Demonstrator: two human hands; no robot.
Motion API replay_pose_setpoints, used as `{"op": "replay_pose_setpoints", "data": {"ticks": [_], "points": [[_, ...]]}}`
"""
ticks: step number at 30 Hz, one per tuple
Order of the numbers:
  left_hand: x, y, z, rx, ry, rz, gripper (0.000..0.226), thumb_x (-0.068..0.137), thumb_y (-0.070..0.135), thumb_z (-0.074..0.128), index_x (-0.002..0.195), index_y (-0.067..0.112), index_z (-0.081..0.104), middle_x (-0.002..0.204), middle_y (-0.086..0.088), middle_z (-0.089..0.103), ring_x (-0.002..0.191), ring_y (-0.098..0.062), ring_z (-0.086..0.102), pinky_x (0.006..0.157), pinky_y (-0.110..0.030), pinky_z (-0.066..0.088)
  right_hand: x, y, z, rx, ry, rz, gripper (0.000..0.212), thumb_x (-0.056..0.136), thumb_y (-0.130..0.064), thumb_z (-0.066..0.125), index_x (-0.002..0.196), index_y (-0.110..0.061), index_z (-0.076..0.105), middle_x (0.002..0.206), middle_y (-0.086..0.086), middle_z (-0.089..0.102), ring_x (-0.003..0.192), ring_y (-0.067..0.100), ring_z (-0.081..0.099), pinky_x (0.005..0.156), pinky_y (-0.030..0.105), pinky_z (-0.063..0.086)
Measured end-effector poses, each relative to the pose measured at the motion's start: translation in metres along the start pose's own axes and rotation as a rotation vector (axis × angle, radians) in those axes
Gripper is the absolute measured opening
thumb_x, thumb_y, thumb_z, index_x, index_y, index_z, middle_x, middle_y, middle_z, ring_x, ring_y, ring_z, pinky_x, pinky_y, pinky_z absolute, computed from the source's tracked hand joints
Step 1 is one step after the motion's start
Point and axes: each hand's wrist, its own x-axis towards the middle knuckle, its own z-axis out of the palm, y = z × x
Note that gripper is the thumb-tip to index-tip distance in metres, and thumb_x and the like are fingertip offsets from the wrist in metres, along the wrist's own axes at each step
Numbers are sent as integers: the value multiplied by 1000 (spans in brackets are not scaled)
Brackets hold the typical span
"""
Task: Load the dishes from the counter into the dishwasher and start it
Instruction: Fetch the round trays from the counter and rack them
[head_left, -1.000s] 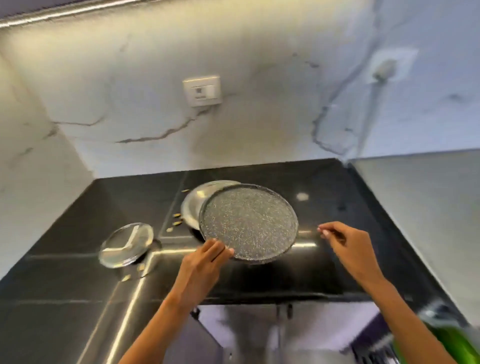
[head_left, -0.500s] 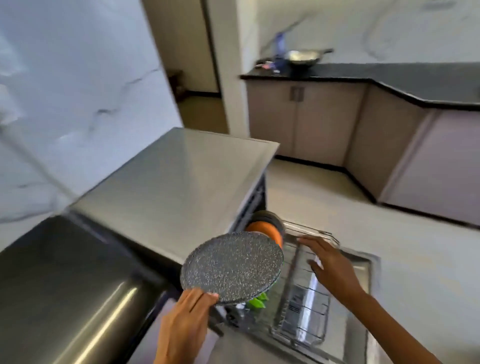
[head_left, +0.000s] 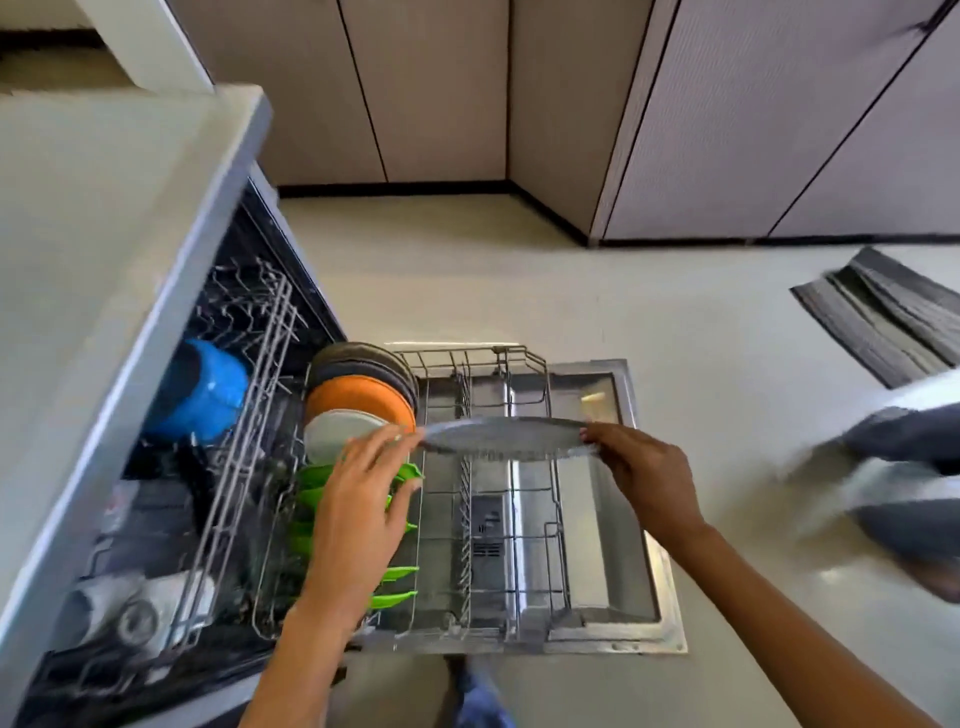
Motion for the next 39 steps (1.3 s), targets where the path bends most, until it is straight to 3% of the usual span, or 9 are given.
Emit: {"op": "replay_pose_setpoints", "data": {"ticks": [5,9,12,16,19,23,29,34,39], "points": [[30,-72,77,50,-122,-130,46,79,9,70,124,4,58,130,-11,56,118,-28,52,102,-38,38,14,23,57,-207,-37,159,14,78,-29,64,80,-16,69,65,-1,69,45,20,61,48,18,36],[65,-109,117,93,-163,-162,43,76,9,73,117,2,61,124,-15,60,114,-31,55,103,-38,36,38,25,90,-157,-49,234,7,81,-22,67,83,-15,68,62,1,67,44,22,58,48,19,34],[97,-132,139,133,-167,-165,44,73,5,75,115,1,62,121,-18,61,113,-34,57,101,-47,40,67,25,110,-98,-34,248,14,81,-27,62,82,-14,68,57,-1,63,41,20,53,44,13,26],[132,-165,162,229,-224,-222,43,78,10,72,118,-1,60,126,-23,57,117,-37,54,100,-50,39,108,25,132,23,-18,275,20,81,-32,58,80,-14,66,54,-8,51,42,17,40,43,27,38],[157,-179,166,334,-355,-273,48,94,23,51,138,5,43,147,-18,36,137,-31,31,112,-43,20,137,30,147,78,-17,281,15,82,-28,63,79,-13,65,54,-4,56,43,18,45,44,33,45],[180,-200,170,498,-506,-244,57,100,38,29,150,15,12,157,-10,6,145,-23,4,116,-39,2,175,42,169,103,-62,294,16,80,-23,71,73,-14,59,50,-2,48,45,19,32,44,36,43],[204,-230,182,562,-665,-281,61,99,48,27,151,24,6,158,-6,-5,144,-24,-7,115,-45,-3,224,55,205,164,-184,256,21,80,-25,72,68,-20,55,50,2,54,50,30,52,48,38,47],[196,-234,188,593,-657,-278,61,99,48,27,150,24,5,157,-7,-7,144,-28,0,115,-46,2,260,52,236,174,-313,139,10,80,-23,71,76,-16,65,58,1,60,58,28,59,51,34,45],[186,-228,186,589,-586,-290,61,98,49,26,150,23,7,157,-1,-12,125,-21,33,101,-34,28,286,40,262,189,-385,70,15,83,-22,68,73,-12,62,57,0,53,55,23,49,51,27,32]]}}
